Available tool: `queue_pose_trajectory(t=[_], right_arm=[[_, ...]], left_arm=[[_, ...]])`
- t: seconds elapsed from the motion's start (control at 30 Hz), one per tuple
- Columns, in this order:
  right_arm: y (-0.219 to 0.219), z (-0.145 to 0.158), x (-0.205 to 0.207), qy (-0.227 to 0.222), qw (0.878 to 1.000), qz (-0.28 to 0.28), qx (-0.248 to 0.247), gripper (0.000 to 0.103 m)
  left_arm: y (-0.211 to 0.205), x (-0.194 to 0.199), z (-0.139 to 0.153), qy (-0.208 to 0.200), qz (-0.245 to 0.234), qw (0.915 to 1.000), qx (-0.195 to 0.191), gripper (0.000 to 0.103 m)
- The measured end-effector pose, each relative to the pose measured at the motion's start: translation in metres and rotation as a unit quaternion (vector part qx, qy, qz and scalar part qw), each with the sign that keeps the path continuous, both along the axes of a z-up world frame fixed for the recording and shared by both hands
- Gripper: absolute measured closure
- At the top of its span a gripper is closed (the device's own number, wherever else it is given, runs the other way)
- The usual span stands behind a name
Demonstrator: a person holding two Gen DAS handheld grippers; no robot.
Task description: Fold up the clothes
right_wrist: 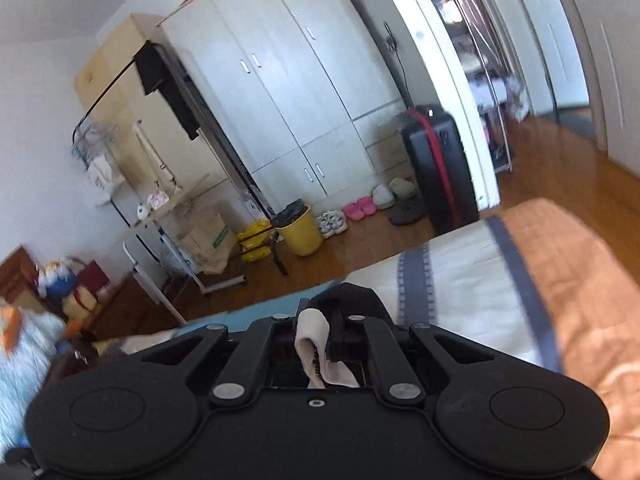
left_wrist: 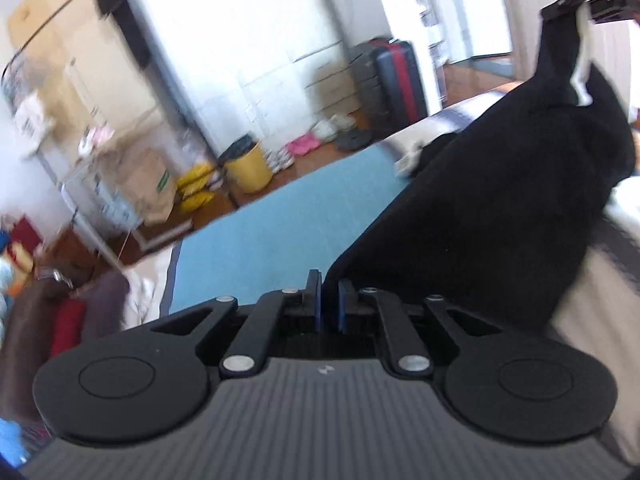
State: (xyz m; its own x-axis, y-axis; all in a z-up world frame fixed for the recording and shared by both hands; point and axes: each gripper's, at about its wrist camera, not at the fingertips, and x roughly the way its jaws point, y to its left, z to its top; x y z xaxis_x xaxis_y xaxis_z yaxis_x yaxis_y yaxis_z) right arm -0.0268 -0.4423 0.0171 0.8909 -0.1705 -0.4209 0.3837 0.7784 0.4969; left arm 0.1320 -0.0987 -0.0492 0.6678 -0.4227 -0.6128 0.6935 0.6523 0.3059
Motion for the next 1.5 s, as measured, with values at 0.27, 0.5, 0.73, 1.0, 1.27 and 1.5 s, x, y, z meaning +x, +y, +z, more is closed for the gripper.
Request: queue_pose_trajectory(t=[0.27,0.5,0.73,1.0,1.27,1.5], right_arm=[[-0.001,-0.098,0.066,0.050,0.997,-0.031,0.042,0.095],[-0.004,-0.086,0.101,0.019,0.999,-0.029,-0.017,0.094],[-0.022,-0.105,0.131,0.034,0.999,-0.033,-0.011,0.093],[-0.027,-0.134,0.118,0.040,0.997,-0.051,0.033,0.057],[-0.030,-0.112,0.081,0.024,0.995,-0.054,0.074,0.044],[-0.006,-0.112,0.079,0.108,0.990,-0.022,0.089,0.044]], left_arm=[[0.003,0.038,-0.075,0.064,0.051,0.9966,-0.013,0.095],[0.009,0.066,-0.064,0.044,0.064,0.9943,-0.073,0.095],[0.001,0.104,-0.108,0.016,0.079,0.9965,-0.023,0.061],[0.029,0.123,-0.100,0.067,0.115,0.9862,-0.098,0.061],[0.056,0.123,-0.081,0.088,0.130,0.9789,-0.131,0.053],[0.088,0.121,-0.078,0.195,0.160,0.9521,-0.173,0.053]])
